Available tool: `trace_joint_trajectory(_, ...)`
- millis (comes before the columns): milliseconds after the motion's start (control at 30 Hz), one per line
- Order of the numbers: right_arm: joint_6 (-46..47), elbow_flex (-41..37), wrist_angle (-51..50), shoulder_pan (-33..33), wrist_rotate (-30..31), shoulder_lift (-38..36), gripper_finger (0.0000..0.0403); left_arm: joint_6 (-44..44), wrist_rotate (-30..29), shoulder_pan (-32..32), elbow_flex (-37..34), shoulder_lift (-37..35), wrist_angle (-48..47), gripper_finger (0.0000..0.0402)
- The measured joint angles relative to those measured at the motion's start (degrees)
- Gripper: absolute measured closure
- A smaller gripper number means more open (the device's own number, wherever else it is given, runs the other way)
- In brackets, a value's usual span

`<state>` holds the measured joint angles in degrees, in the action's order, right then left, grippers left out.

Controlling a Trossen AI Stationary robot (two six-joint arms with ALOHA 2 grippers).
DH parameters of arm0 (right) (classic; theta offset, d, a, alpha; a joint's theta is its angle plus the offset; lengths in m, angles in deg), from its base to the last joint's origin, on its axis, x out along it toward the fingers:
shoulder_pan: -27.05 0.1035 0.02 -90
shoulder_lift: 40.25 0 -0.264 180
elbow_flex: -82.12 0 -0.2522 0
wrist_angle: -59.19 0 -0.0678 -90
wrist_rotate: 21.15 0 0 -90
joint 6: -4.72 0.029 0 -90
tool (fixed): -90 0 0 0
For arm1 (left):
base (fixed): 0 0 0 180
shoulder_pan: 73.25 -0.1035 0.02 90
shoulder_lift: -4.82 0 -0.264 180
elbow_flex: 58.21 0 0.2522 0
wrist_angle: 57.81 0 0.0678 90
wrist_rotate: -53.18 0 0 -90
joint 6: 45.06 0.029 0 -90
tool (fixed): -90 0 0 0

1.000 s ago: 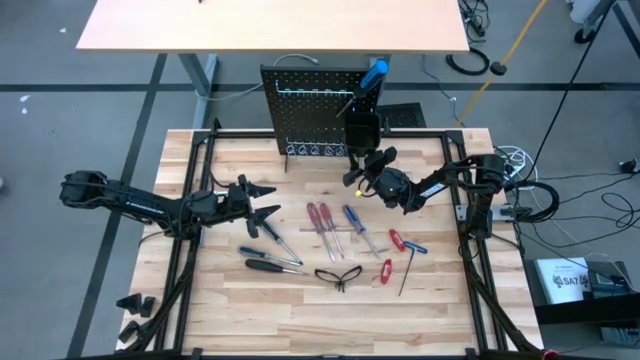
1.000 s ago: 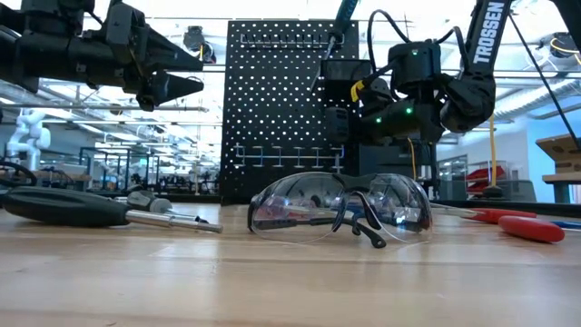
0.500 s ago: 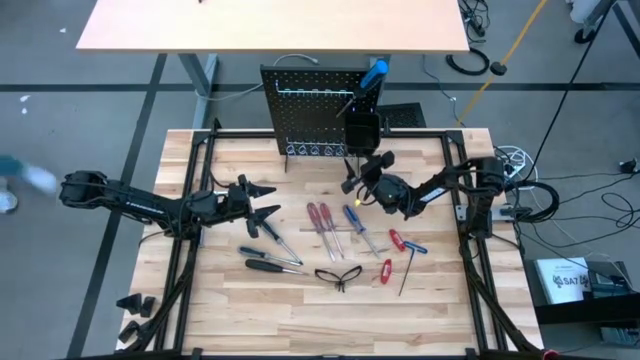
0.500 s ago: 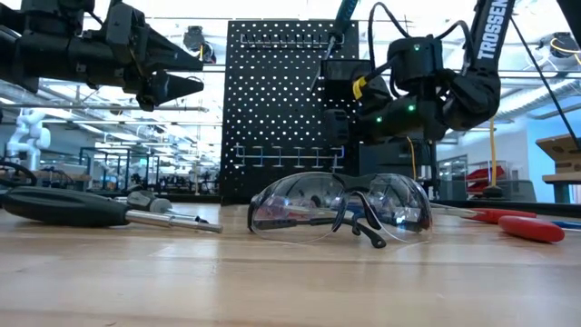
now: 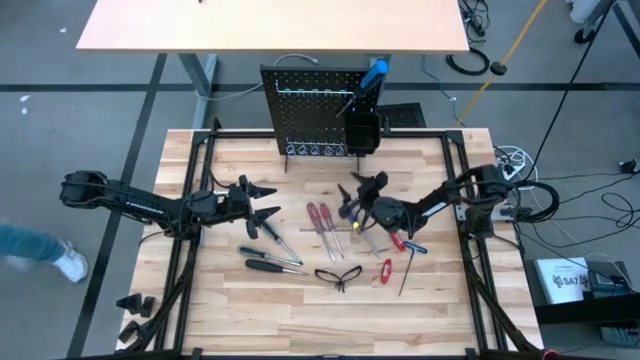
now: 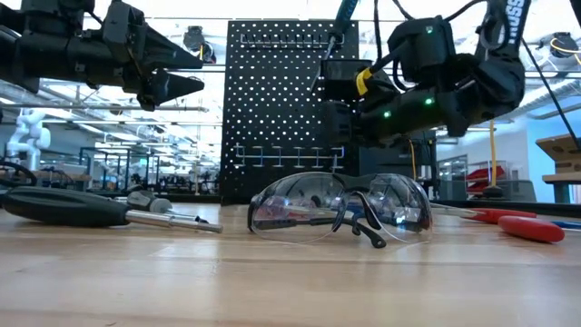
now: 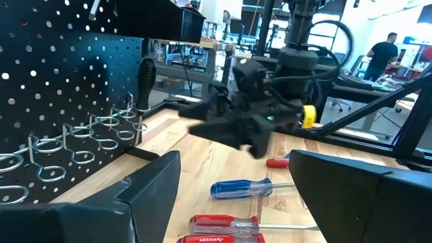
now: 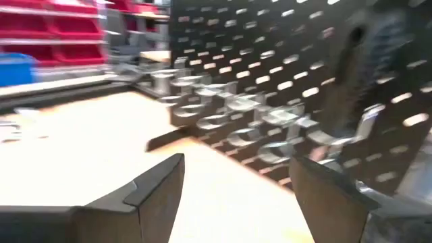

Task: Hang tools onto peg board
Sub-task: Hang the black screwdriver onto the peg board

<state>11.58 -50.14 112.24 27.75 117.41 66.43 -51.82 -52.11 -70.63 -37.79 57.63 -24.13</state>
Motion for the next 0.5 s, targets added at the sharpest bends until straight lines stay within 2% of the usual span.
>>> trace_joint_trajectory(233, 9.9, 0.0, 0.1, 4.7, -7.9, 0.0, 0.0142, 0.2, 0.7, 0.0, 0.0, 0.0, 0.0, 0.0116)
trace_joint_trajectory(400, 11.6, 3.4, -2.7, 6.1, -26.5, 0.0, 0.0142, 1.3, 2.0, 0.0, 0.0, 0.0, -0.1, 0.0116)
trace_joint_trajectory(500, 12.0, 11.3, -15.9, 6.9, -33.8, 0.0, 0.0146, 1.7, 2.0, 0.0, 0.0, 0.0, -0.1, 0.0116)
